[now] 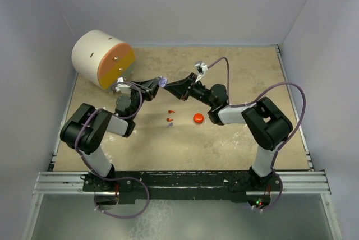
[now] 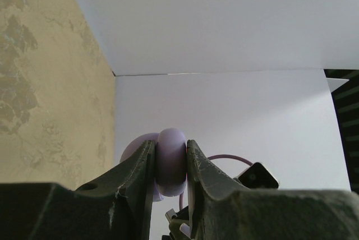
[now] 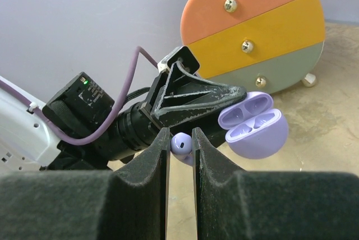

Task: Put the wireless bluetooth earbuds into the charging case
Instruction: Place the earbud in the charging case.

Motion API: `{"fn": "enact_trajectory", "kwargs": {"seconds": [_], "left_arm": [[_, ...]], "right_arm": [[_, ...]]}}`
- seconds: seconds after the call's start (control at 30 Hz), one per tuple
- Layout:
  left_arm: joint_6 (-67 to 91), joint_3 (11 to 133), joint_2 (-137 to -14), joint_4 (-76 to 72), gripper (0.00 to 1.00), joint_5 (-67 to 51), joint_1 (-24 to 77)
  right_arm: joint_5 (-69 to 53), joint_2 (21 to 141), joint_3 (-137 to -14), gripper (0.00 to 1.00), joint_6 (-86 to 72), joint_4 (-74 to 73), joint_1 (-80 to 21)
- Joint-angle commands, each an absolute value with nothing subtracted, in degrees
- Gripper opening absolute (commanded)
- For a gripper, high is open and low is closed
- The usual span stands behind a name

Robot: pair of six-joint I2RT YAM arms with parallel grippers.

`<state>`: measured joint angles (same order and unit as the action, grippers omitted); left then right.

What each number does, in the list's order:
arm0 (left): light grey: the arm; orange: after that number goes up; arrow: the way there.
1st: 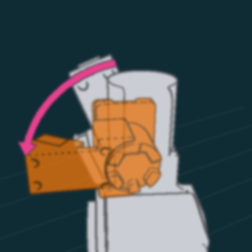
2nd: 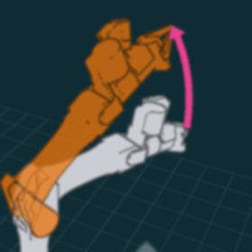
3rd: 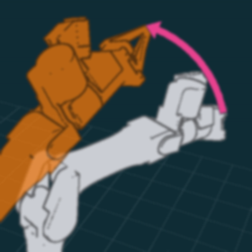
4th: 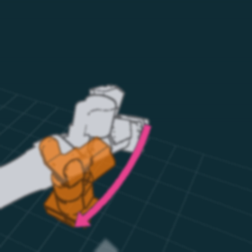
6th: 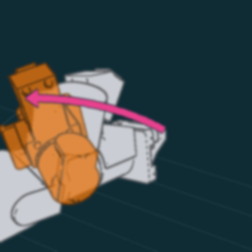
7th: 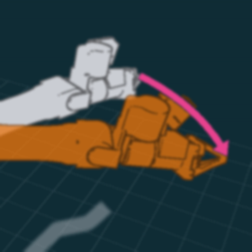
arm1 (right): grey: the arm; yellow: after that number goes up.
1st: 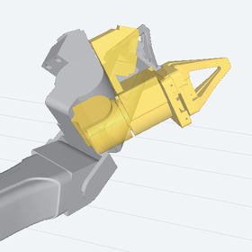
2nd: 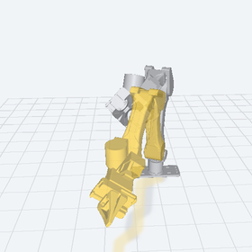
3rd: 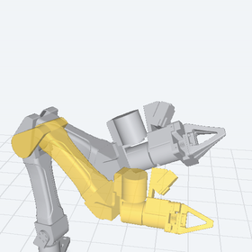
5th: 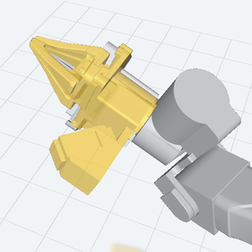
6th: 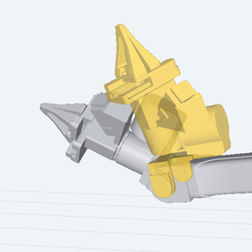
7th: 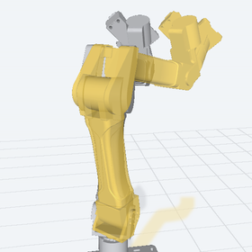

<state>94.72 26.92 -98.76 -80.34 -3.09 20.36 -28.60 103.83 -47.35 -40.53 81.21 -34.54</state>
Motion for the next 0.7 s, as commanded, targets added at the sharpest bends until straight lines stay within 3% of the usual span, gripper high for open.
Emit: {"fn": "enact_trajectory", "kwargs": {"seconds": [0.0, 0.67], "left_arm": [[91.3, 28.7, -95.7, -78.7, 0.0, -1.9, 21.3], [86.4, 28.2, -90.8, -73.1, 0.0, 0.2, 23.7]], "right_arm": [[-29.8, 104.7, -50.2, 0.0, -43.9, 88.6, -34.4], [-26.7, 107.2, -51.4, 0.0, -49.4, 89.8, -33.8]]}}
